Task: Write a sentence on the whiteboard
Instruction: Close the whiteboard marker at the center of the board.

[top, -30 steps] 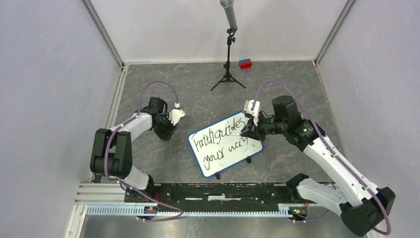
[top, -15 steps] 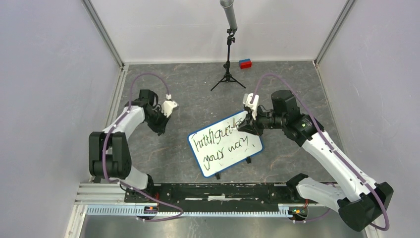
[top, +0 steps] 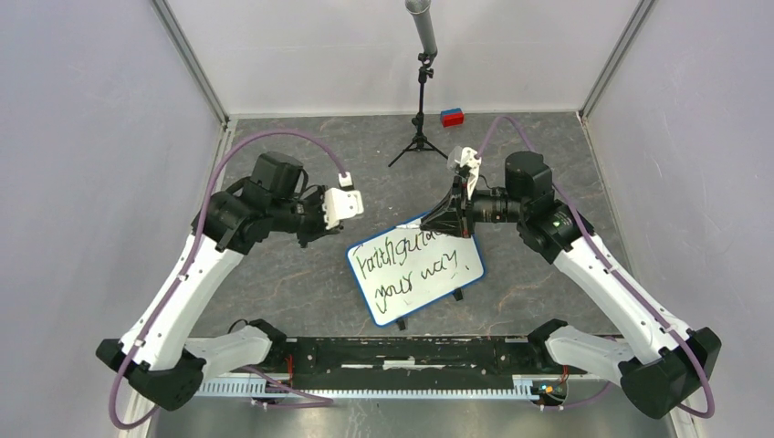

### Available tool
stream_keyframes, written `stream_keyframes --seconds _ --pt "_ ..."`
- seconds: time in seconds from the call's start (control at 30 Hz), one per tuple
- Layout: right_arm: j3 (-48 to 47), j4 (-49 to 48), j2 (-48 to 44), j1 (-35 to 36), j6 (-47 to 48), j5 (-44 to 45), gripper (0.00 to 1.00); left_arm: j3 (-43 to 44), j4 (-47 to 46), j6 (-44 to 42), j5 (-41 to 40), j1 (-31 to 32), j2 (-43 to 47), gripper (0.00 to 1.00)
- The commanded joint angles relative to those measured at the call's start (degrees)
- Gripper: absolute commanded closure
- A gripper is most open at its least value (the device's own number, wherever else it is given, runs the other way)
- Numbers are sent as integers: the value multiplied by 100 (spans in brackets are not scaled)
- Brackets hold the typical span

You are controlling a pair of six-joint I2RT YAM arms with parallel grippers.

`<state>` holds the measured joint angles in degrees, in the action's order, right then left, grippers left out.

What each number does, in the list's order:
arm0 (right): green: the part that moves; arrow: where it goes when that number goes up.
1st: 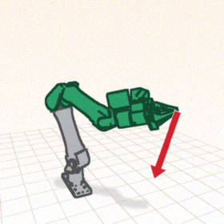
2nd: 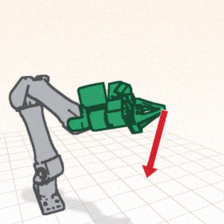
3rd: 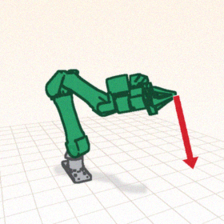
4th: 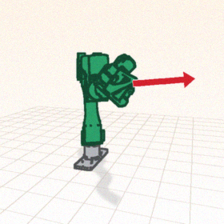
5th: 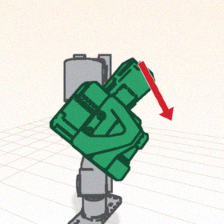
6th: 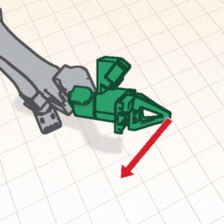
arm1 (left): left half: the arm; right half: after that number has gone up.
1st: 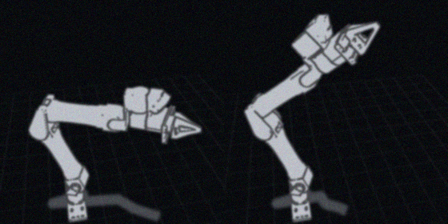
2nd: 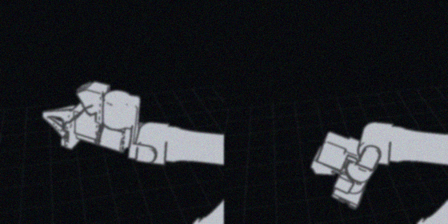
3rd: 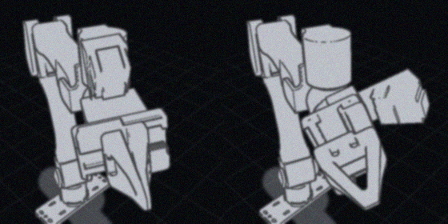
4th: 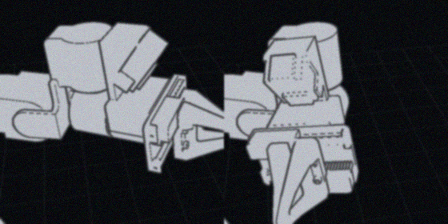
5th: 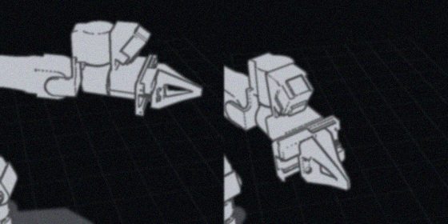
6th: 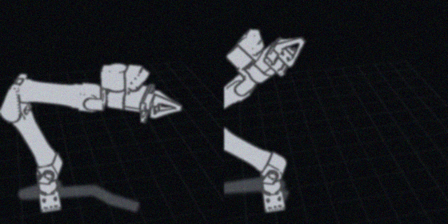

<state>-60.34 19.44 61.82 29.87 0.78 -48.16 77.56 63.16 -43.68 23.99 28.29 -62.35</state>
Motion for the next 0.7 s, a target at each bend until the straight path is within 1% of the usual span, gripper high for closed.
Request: stream_keyframes --seconds 0.0,0.07,0.27,0.47,0.67 --pt "-28 -1029 -132 1 -1055 -492 100 723 506 271 -438 815 -279 98" --pt "112 -1234 -142 31 -1233 -475 100 1054 588 405 -624 1256 -452 98" --pt "269 -1508 -177 107 -1545 -551 100 1584 621 497 -694 1643 -860 98" --pt "462 -2082 -176 133 -2016 -765 100 1666 529 562 -694 1843 -989 98" --pt "352 -2146 -67 211 -2067 -756 100 1759 540 580 -617 1912 -998 97"
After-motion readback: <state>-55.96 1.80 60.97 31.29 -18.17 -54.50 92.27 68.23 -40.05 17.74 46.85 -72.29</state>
